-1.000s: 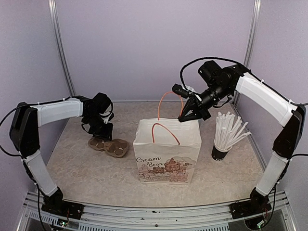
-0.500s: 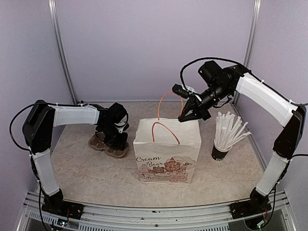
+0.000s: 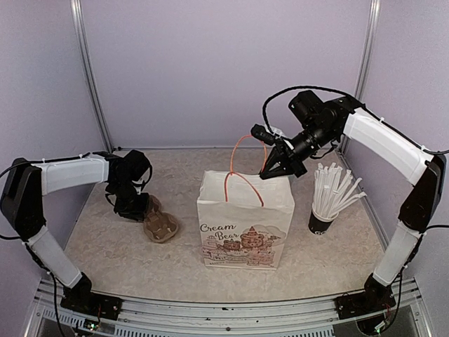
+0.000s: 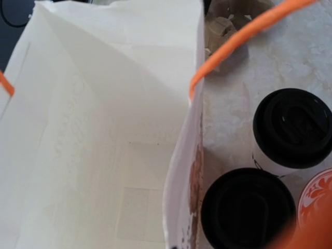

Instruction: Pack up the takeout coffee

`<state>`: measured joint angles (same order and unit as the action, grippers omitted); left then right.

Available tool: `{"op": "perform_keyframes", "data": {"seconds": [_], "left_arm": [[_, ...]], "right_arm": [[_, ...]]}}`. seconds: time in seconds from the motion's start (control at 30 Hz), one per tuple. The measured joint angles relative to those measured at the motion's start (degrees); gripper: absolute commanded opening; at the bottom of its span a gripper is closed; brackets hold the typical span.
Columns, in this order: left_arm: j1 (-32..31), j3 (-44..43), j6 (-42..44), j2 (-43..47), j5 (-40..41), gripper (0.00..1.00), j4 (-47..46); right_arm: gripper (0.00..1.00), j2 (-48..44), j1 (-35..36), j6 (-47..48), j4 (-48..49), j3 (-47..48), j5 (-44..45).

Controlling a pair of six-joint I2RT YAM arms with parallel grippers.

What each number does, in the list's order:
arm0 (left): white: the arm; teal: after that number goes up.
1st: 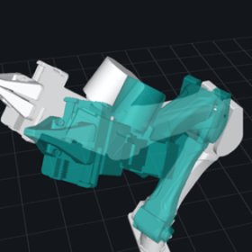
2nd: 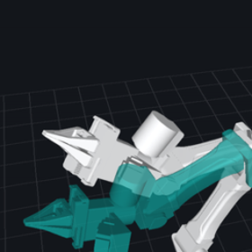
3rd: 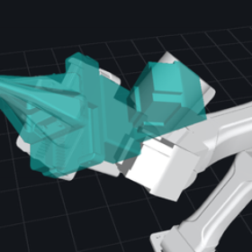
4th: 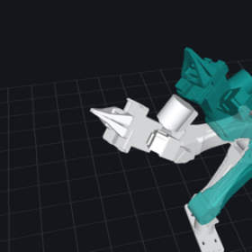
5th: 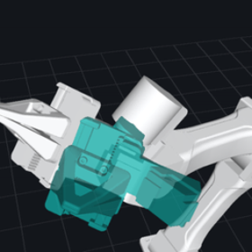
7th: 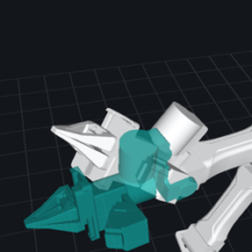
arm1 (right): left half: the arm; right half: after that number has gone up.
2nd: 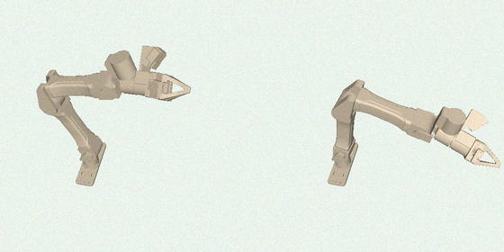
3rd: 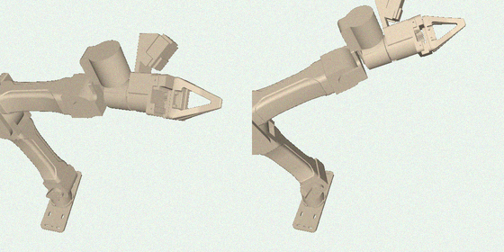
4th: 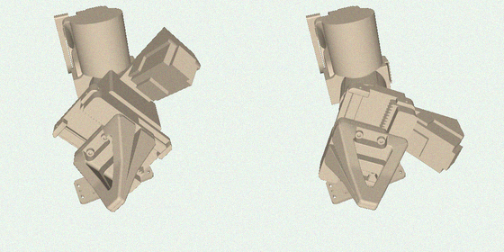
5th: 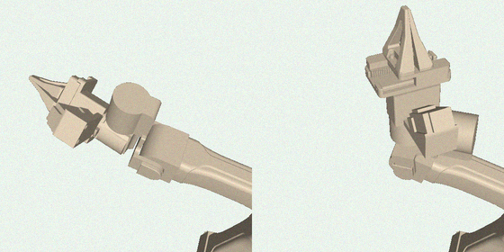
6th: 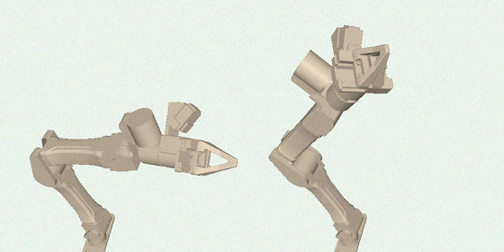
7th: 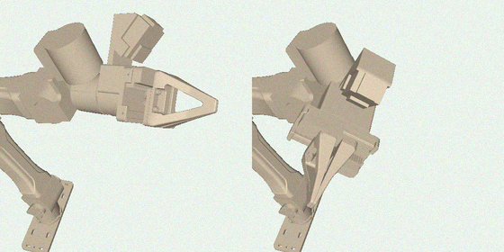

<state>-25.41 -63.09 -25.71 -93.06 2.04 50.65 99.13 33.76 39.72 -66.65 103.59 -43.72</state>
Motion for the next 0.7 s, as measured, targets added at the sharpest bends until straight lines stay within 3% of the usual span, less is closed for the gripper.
{"op": "perform_keyframes", "data": {"seconds": [0.17,0.7], "left_arm": [[0.8,-1.7,-0.6,0.3,2.2,0.36,1.5],[-1.0,-3.6,-14.8,-1.5,1.4,0.44,-4.0]], "right_arm": [[0.0,-0.6,0.0,0.1,0.5,-0.7,0.0],[0.0,-1.6,0.0,0.1,1.9,-2.4,-0.1]]}}
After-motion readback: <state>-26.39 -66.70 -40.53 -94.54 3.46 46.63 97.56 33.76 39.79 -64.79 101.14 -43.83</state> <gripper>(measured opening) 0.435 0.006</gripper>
